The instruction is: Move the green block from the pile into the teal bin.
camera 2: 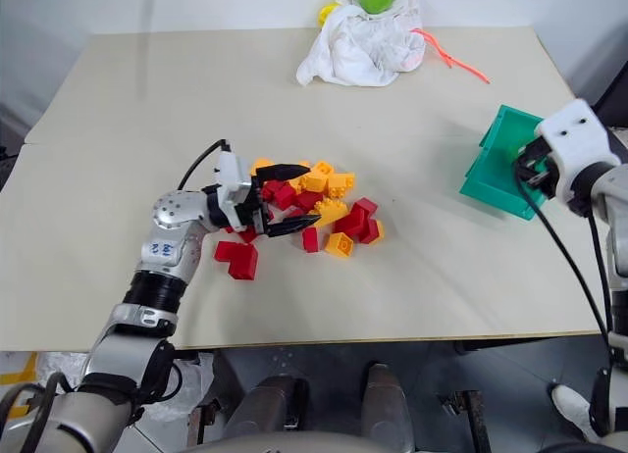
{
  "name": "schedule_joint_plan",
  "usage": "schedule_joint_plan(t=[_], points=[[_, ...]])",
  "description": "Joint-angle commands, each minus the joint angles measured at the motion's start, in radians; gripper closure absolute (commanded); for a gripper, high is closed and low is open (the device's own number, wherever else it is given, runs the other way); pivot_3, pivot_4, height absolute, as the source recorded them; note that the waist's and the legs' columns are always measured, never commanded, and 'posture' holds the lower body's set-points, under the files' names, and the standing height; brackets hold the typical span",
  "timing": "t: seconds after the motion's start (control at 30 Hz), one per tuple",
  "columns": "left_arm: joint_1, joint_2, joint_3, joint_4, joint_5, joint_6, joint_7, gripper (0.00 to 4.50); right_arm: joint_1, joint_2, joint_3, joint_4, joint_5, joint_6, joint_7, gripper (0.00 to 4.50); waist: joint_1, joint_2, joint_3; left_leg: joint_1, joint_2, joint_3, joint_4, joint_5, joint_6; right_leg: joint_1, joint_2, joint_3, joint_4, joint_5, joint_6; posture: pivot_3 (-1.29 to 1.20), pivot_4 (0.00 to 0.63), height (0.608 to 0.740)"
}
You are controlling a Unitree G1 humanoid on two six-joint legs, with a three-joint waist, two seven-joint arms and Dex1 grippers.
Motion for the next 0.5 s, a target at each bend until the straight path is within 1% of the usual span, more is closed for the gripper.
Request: schedule_joint_plan(t=[0.03, 0.1, 0.17, 0.27, 0.37, 0.43, 0.5], points=[[-0.032, -0.003, 0.006, 0.024, 0.015, -0.021, 0.02, 0.0, -0.065, 0.01, 0.003, 0.105, -0.029, -0.114, -0.028, 1.33, -0.002, 0.0, 0.0, 0.0, 0.0, 0.0, 0.0, 0.0, 0.0, 0.0, 0.0, 0.0, 0.0, 0.0, 0.0, 0.0, 0.15, 0.74], [-0.038, 0.001, 0.005, 0.031, 0.028, -0.015, 0.033, 0.0, -0.077, 0.02, -0.005, 0.106, -0.019, -0.13, -0.029, 0.69, -0.002, 0.0, 0.0, 0.0, 0.0, 0.0, 0.0, 0.0, 0.0, 0.0, 0.0, 0.0, -0.001, 0.0, 0.0, 0.0, 0.15, 0.74], [-0.037, 0.013, 0.015, 0.023, 0.023, 0.038, 0.053, 0.0, -0.037, 0.024, -0.031, 0.015, 0.016, -0.091, -0.009, 0.04, -0.001, 0.0, 0.0, -0.001, 0.0, 0.0, -0.001, 0.0, 0.0, 0.0, 0.0, 0.0, -0.002, 0.0, 0.0, 0.0, 0.15, 0.74], [-0.037, 0.047, 0.029, 0.011, -0.008, 0.176, 0.045, 0.0, 0.076, 0.016, -0.076, -0.156, 0.077, -0.028, 0.039, 0.02, 0.003, 0.0, 0.0, -0.002, 0.001, -0.001, -0.001, 0.0, 0.0, 0.0, 0.0, -0.001, -0.003, 0.0, 0.0, 0.0, 0.15, 0.74], [-0.011, 0.063, 0.084, -0.038, -0.084, 0.174, -0.004, 0.0, 0.186, 0.026, -0.13, -0.306, 0.161, 0.016, 0.089, 0.02, 0.009, 0.0, 0.0, -0.003, 0.001, -0.002, 0.0, 0.0, 0.0, 0.0, 0.0, -0.002, -0.004, 0.0, 0.001, 0.0, 0.15, 0.74], [0.02, 0.111, 0.118, -0.067, -0.094, 0.184, -0.011, 0.0, 0.294, 0.04, -0.164, -0.426, 0.239, 0.035, 0.143, 0.02, 0.011, 0.0, 0.0, -0.003, 0.005, -0.003, 0.0, 0.0, 0.0, 0.0, 0.0, -0.002, -0.005, 0.001, 0.002, 0.0, 0.15, 0.74], [0.037, 0.156, 0.149, -0.077, -0.134, 0.259, -0.035, 0.0, 0.373, 0.063, -0.19, -0.496, 0.293, 0.038, 0.167, 0.02, 0.011, 0.0, 0.0, -0.003, 0.005, -0.003, 0.0, 0.0, 0.0, 0.001, 0.0, -0.003, -0.006, 0.001, 0.002, 0.0, 0.15, 0.74]])
